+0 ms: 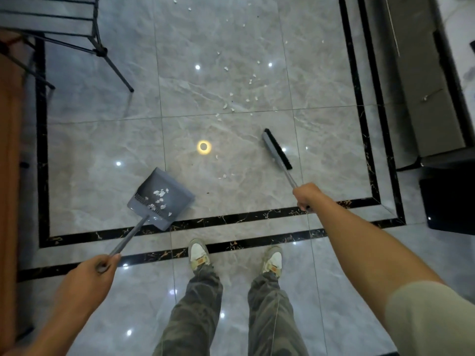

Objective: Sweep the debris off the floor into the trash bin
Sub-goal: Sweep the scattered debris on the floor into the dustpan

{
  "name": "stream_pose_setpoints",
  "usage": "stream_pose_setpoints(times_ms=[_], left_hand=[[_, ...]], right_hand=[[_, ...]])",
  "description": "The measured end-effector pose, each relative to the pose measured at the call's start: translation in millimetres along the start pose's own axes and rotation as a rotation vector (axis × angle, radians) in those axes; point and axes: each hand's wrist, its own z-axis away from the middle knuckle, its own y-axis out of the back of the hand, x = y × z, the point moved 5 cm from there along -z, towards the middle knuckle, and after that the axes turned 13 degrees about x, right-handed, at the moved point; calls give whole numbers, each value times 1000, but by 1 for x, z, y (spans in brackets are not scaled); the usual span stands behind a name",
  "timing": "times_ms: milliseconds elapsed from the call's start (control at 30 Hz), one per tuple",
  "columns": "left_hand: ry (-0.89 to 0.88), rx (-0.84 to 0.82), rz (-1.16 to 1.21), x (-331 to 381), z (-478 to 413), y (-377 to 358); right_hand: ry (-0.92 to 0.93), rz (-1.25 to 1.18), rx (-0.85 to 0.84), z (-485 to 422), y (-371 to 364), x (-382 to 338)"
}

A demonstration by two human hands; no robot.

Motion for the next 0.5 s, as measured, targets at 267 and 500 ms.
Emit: stream_pose_setpoints(times_ms=[267, 500], left_hand=[[79, 9, 51, -13, -4, 0], [127, 61, 80, -46, -10, -4]], right_hand=[[134, 144, -2, 72, 10, 8], [89, 121, 58, 73, -27, -22]])
